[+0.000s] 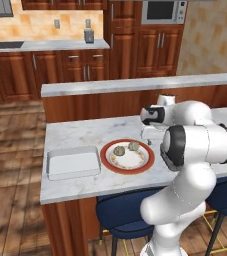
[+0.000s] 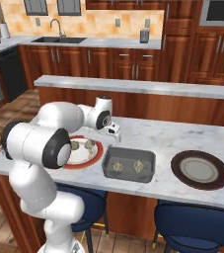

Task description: Place two dumplings into each of the tupperware containers and then place the containers in the fridge.

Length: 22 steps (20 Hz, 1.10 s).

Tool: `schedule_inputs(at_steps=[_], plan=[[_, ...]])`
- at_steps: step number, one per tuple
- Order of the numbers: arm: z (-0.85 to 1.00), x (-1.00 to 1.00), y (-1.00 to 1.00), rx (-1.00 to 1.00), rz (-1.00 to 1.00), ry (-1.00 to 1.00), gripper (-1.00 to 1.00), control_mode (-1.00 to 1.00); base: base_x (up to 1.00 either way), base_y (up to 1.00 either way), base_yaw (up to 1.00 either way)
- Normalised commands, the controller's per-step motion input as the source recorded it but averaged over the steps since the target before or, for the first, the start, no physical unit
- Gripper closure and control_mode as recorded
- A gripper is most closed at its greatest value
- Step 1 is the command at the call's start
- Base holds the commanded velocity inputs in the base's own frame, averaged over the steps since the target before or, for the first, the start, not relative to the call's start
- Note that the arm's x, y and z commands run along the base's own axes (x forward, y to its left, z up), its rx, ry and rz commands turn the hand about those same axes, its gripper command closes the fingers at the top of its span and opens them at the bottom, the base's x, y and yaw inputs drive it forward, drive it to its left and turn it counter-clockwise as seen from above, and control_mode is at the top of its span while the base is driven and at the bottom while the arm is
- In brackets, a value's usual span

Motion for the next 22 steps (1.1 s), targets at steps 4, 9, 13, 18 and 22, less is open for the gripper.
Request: schedule_inputs(at_steps=[4,9,13,18,22], plan=[[-0.05,0.46,0.47,0.00,0.10,-0.01,-1.00,-1.00,0.00,0.00,0.00],[-0.15,0.15,0.48,0.00,0.05,-0.03,-1.00,-1.00,0.00,0.00,0.00],[-0.22,0.02,0.35,0.00,0.03,-0.08,-1.00,-1.00,0.00,0.00,0.00],[-0.17,0.28,0.01,0.00,0.01,-0.07,-1.00,-1.00,0.00,0.00,0.00],[-0.37,0.22,0.04,0.00,0.02,-0.04,-1.00,-1.00,0.00,0.00,0.00]])
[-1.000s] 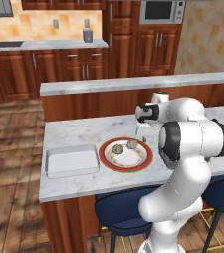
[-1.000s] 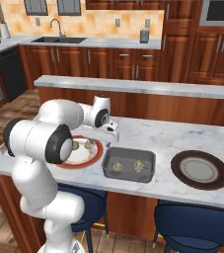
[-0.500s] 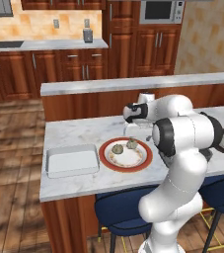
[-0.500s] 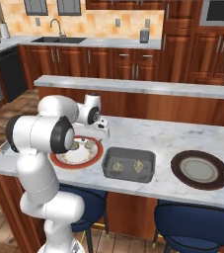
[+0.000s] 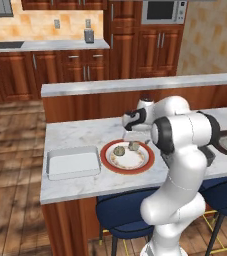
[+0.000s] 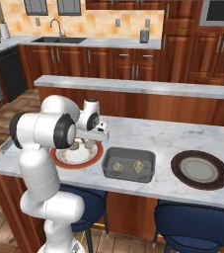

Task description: Place two dumplings into each of the tupperware containers and then place the containers in the fridge.

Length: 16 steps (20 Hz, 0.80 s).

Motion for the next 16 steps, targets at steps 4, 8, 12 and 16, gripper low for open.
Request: schedule_inputs(at_steps=[4,8,12,16], plan=[[-0.16,0.43,0.17,0.00,0.03,-0.01,-1.00,-1.00,0.00,0.00,0.00],[-0.18,0.38,0.16,0.00,0.03,-0.01,-1.00,-1.00,0.00,0.00,0.00],[-0.09,0.00,0.00,0.00,0.00,0.00,-1.00,-1.00,0.00,0.00,0.00],[0.00,-0.22,0.00,0.00,0.00,-0.04,-1.00,-1.00,0.00,0.00,0.00]])
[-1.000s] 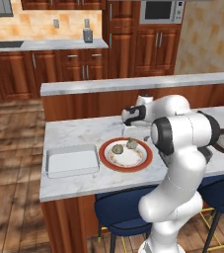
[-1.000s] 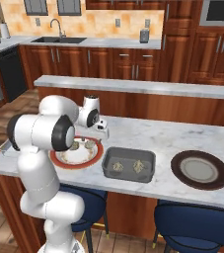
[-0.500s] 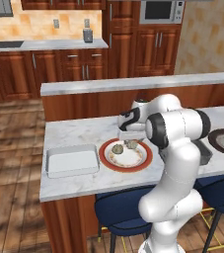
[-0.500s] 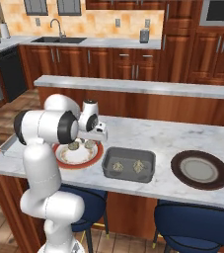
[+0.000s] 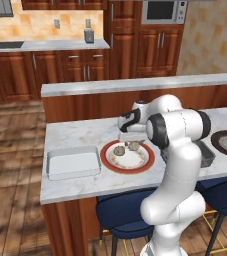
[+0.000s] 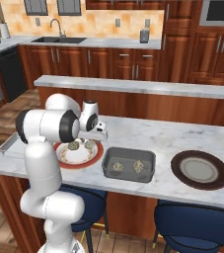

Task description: Place two dumplings into each of the tupperware containers and then place the containers in the fridge.

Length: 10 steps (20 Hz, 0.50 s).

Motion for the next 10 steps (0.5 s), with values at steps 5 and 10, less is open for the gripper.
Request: schedule_inputs(at_steps=[5,10], plan=[[0.00,-0.23,0.00,0.00,0.00,-0.01,-1.00,-1.00,0.00,0.00,0.00],[0.00,-0.12,0.00,0.00,0.00,-0.01,-1.00,-1.00,0.00,0.00,0.00]])
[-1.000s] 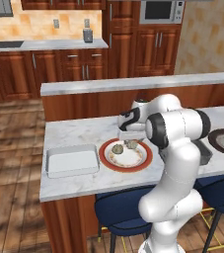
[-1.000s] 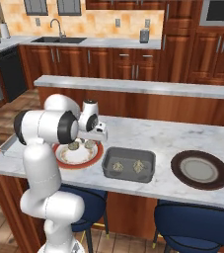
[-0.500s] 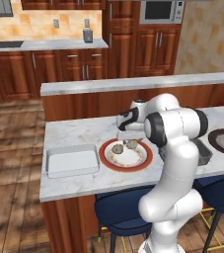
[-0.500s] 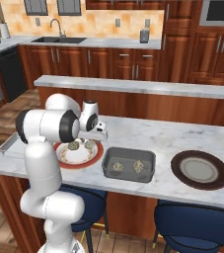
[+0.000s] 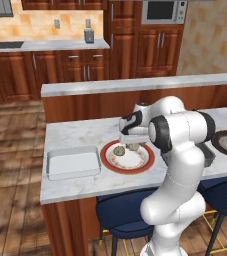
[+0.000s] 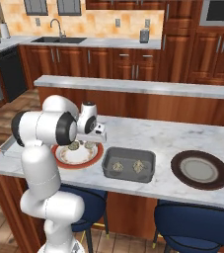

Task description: Place two dumplings into each of the tupperware containers and then place the containers in the fridge.

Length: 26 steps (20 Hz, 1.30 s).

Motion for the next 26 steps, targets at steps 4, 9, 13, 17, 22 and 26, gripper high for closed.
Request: schedule_inputs(at_steps=[4,9,13,17,22,26], plan=[[0.00,0.10,0.00,0.00,0.00,0.00,-1.00,-1.00,0.00,0.00,0.00],[0.00,0.02,0.00,0.00,0.00,0.00,-1.00,-1.00,0.00,0.00,0.00],[-0.03,0.00,0.01,0.00,0.00,0.00,1.00,-1.00,0.00,0.00,0.00],[-0.16,0.00,0.04,0.00,0.00,0.00,1.00,-1.00,0.00,0.00,0.00],[0.58,-0.21,0.23,-0.03,-0.01,0.00,1.00,-1.00,0.00,0.00,0.00],[1.00,-0.67,0.48,0.00,0.00,0.00,1.00,-1.00,0.00,0.00,0.00]])
